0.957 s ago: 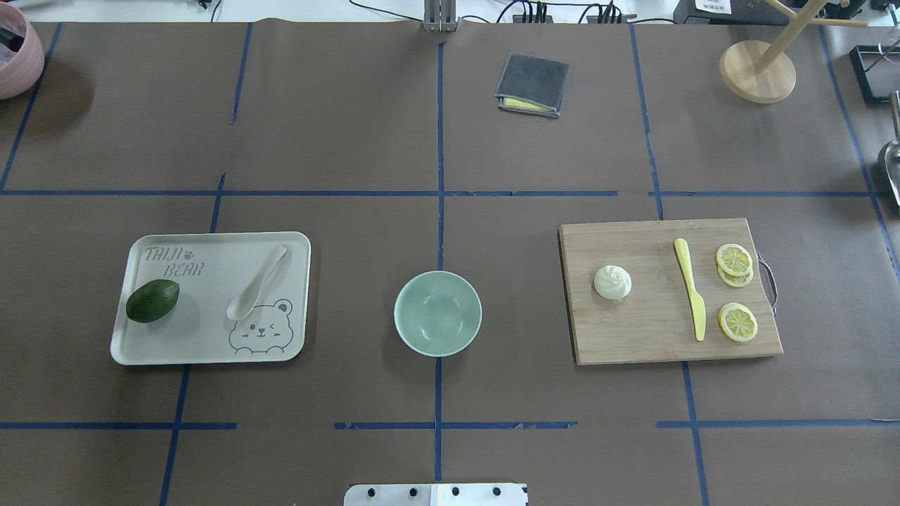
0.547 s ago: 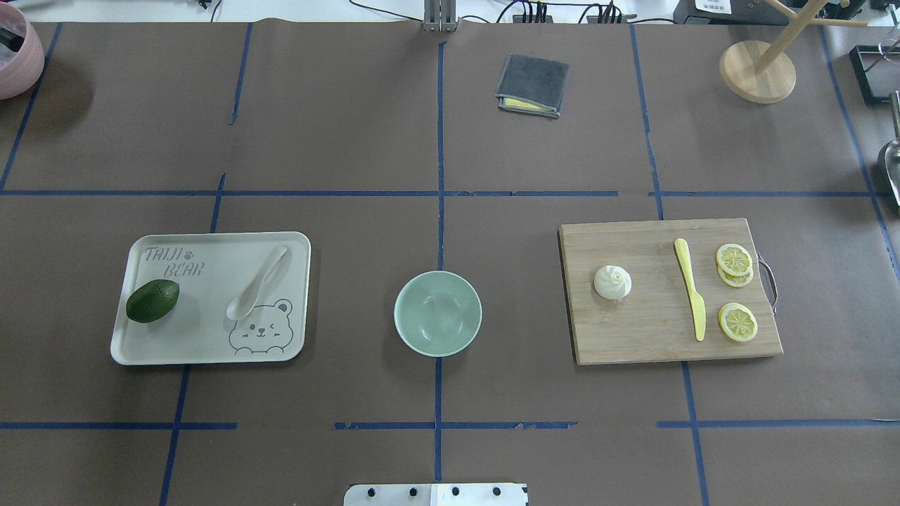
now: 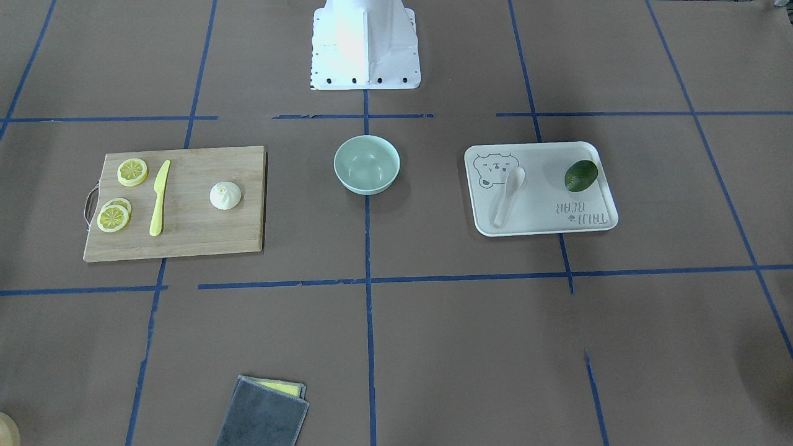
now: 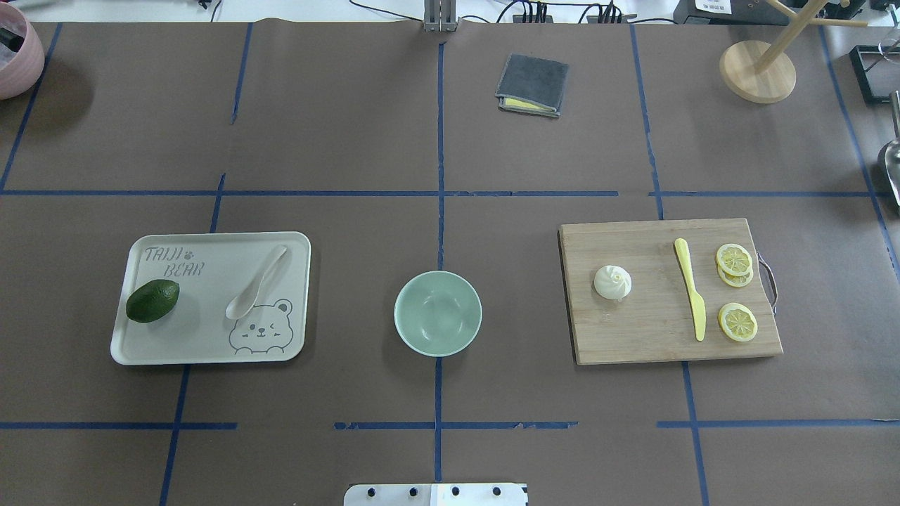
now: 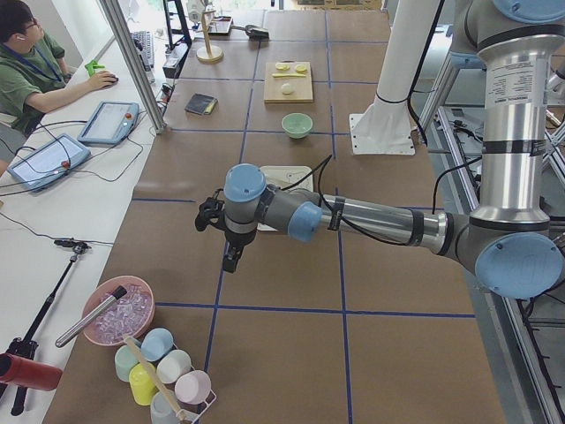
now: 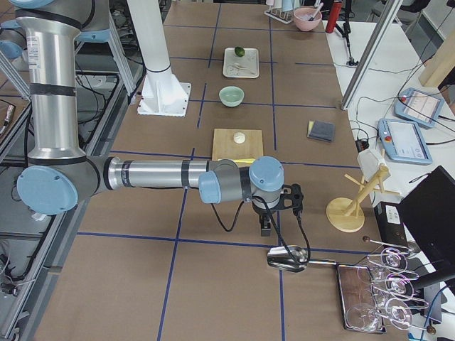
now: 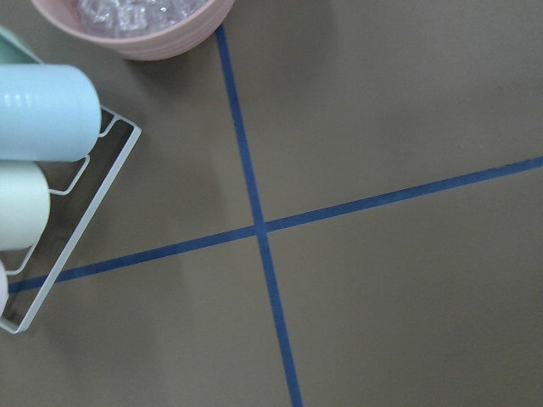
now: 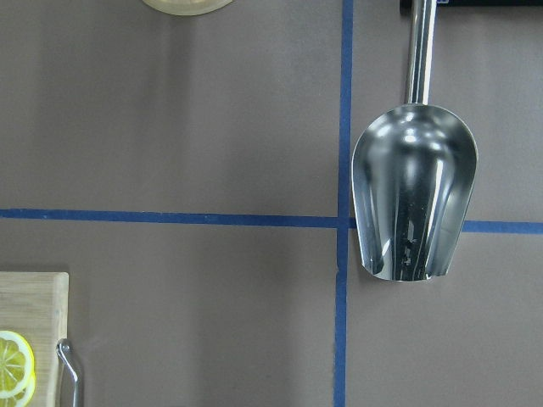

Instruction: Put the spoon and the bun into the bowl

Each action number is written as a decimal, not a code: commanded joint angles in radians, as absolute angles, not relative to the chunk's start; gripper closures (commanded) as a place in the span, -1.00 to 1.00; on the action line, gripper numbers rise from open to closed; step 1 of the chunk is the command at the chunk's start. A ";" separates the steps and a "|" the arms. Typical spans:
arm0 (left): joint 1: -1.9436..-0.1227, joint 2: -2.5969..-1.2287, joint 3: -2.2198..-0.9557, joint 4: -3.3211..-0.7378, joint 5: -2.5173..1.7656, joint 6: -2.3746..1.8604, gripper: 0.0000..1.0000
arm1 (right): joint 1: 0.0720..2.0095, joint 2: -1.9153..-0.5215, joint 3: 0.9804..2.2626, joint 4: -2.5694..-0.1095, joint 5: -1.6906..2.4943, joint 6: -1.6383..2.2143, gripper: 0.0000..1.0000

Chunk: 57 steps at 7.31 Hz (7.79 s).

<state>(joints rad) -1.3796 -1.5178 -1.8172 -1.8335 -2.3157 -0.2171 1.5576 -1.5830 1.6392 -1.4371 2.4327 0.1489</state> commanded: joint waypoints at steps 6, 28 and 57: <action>-0.810 -1.687 -1.925 -2.091 -2.041 -1.052 -0.93 | 1.433 -1.575 1.787 -1.428 2.425 0.424 -1.00; -0.551 -1.879 -1.749 -1.871 -1.747 -1.135 0.56 | 1.118 -1.494 1.957 -1.428 2.333 0.845 -1.00; -0.463 -2.221 -1.698 -1.939 -1.767 -1.799 0.78 | 0.681 -1.318 1.890 -1.325 1.963 1.223 1.00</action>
